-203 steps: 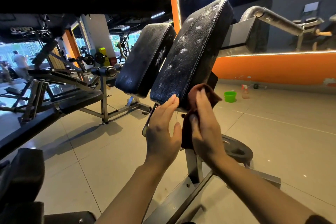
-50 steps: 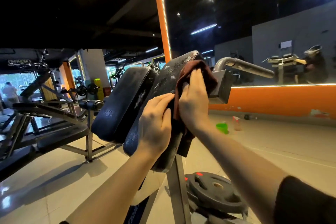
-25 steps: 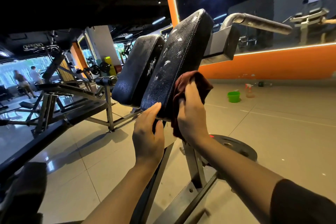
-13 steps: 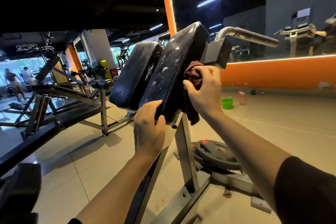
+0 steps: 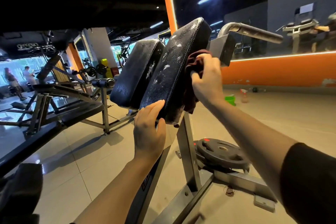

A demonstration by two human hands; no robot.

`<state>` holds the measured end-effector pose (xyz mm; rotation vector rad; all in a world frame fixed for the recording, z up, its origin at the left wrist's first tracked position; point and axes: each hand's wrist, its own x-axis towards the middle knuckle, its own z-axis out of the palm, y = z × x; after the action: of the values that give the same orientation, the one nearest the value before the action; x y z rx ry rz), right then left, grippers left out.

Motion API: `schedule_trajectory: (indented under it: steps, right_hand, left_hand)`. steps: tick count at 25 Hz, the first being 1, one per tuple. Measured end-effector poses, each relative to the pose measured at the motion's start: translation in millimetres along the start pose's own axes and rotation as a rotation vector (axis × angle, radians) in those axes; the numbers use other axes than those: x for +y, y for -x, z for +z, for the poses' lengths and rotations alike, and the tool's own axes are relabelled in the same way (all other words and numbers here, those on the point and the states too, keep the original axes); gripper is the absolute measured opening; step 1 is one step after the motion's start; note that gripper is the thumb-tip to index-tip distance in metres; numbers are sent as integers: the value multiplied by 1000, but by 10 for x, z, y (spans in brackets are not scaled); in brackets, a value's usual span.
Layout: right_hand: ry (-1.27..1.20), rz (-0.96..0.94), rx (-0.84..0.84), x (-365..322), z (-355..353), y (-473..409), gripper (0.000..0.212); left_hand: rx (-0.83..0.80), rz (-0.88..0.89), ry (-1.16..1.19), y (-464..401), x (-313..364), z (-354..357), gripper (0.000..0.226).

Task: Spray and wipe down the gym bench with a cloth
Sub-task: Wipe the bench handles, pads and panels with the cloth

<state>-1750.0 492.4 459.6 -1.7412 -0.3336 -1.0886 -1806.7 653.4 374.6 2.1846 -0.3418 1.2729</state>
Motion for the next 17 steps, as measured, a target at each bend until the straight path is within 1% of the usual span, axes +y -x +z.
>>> schedule_trajectory:
  steps: [2,4,5,6,7,8,10,12,13,14,16,17]
  right_hand:
    - [16,-61,-154,-30,106,267,29]
    - [-101,-99,-319,-61,44,649,28]
    - [-192,-86,-388,-86,-40,770,28]
    - [-293,-54,-415,-109,-120,809,28]
    - [-399,-4,-405,-137,-194,773,28]
    - [-487,32,-386,-159,-252,690,27]
    - [-556,33,-392,-191,-335,502,24]
    - [-489,-51,-423,-157,-412,340,21]
    - [-411,-106,-396,-90,-465,233,23]
    - [-317,-169,-310,-3,-521,116,28]
    - [-109,-288,-41,178,-673,-143,38]
    - [11,-347,70,249,-727,-264,38]
  left_hand:
    - [6,17,22,-10,23,-26,40]
    - [-35,88,83,-10,89,-71,46]
    - [-92,151,114,-12,136,-98,52]
    - [-161,213,133,-29,189,-119,60]
    - [-216,265,142,-65,238,-130,67]
    - [-234,299,146,-125,282,-126,71]
    - [-167,333,132,-299,344,-75,69]
    - [-61,382,58,-526,418,-17,61]
    - [-10,408,20,-663,455,13,57]
    - [36,427,-3,-806,496,29,56]
    - [113,459,-25,-1130,598,65,64]
    - [138,476,-46,-1291,662,77,67]
